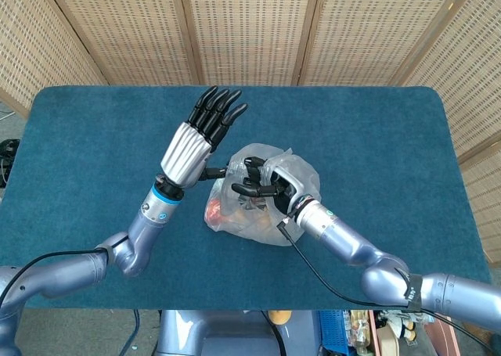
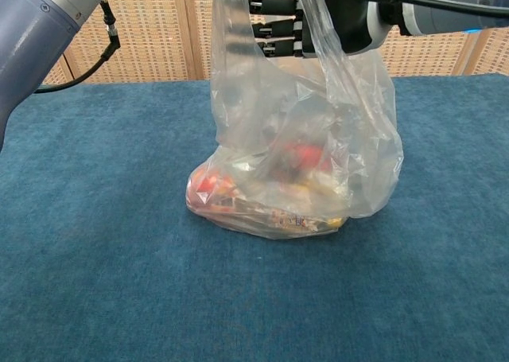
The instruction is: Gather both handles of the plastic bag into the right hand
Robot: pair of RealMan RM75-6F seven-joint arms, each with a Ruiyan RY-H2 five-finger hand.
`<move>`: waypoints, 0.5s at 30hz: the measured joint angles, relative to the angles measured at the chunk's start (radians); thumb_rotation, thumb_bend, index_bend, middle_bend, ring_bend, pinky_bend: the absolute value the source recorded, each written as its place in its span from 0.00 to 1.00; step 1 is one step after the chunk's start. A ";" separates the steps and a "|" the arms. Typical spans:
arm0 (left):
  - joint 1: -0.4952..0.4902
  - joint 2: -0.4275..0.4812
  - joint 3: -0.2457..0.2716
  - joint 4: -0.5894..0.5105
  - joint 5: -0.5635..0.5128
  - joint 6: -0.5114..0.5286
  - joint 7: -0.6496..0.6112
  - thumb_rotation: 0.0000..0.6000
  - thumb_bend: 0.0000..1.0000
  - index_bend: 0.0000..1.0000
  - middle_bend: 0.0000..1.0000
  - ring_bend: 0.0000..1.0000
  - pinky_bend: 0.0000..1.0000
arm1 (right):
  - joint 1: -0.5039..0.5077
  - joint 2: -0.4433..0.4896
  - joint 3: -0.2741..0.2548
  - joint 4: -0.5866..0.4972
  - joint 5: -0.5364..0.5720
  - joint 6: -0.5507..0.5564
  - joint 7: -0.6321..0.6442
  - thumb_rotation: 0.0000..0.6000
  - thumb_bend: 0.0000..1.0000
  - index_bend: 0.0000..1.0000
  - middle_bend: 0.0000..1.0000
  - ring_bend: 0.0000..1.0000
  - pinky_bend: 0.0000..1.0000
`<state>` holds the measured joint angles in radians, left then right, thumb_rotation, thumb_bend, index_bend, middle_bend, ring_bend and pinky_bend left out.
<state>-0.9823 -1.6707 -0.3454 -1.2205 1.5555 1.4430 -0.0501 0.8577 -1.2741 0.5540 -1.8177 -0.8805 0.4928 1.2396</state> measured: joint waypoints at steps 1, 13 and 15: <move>-0.001 0.000 -0.001 0.001 -0.001 -0.001 0.000 1.00 0.15 0.00 0.00 0.00 0.00 | -0.003 -0.003 0.005 -0.001 0.003 -0.003 0.003 1.00 0.26 0.36 0.40 0.19 0.21; -0.008 -0.012 -0.008 0.022 -0.018 -0.015 -0.010 1.00 0.15 0.00 0.00 0.00 0.00 | -0.052 -0.035 0.079 -0.012 -0.025 -0.103 0.012 1.00 0.26 0.37 0.40 0.21 0.21; -0.010 -0.014 -0.010 0.025 -0.020 -0.018 -0.009 1.00 0.15 0.00 0.00 0.00 0.00 | -0.058 -0.038 0.091 -0.016 -0.025 -0.119 0.018 1.00 0.26 0.37 0.40 0.21 0.21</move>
<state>-0.9922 -1.6849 -0.3549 -1.1953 1.5356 1.4252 -0.0595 0.7998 -1.3118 0.6454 -1.8340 -0.9059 0.3737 1.2573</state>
